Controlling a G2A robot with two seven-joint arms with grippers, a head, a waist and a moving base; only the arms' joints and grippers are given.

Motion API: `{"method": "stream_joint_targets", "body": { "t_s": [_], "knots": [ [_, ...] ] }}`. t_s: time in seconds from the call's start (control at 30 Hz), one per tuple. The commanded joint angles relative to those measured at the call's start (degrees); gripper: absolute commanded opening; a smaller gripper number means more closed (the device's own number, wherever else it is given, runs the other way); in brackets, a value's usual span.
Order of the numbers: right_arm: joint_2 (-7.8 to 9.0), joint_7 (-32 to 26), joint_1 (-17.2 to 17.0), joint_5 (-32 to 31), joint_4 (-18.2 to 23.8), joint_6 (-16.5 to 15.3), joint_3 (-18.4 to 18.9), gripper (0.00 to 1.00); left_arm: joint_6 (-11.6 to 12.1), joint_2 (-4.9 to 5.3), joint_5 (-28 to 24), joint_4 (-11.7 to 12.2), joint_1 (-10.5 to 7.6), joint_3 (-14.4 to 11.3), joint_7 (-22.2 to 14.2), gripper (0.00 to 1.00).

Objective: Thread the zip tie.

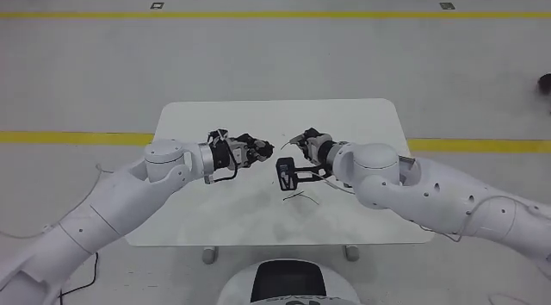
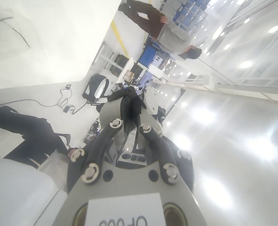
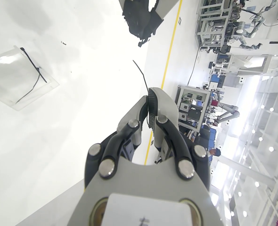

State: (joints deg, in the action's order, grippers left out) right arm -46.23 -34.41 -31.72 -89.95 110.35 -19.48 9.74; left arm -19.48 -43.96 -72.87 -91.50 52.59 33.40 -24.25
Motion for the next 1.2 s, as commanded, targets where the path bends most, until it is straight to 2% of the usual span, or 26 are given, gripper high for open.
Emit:
{"method": "stream_joint_targets", "body": {
  "t_s": [0.0,0.23,0.47,1.17],
  "knots": [
    [-0.06,0.05,0.00,0.00,-0.05,0.00,0.00,0.00,0.00,0.20,-0.48,0.18,-0.65,-1.07,-0.22,0.00],
    [-0.22,0.34,-0.06,0.00,-0.10,0.00,0.00,0.00,0.00,0.67,-2.82,0.96,-3.04,-4.32,-1.03,0.00],
    [-0.31,0.49,-0.17,0.00,-0.01,0.00,0.00,0.00,0.00,0.96,-4.21,1.15,-4.95,-6.21,-1.05,0.00],
    [-0.65,0.06,-0.16,0.00,-0.21,0.00,0.00,0.00,0.00,1.24,-5.57,1.33,-6.97,-8.40,-3.00,0.00]
  ]
}}
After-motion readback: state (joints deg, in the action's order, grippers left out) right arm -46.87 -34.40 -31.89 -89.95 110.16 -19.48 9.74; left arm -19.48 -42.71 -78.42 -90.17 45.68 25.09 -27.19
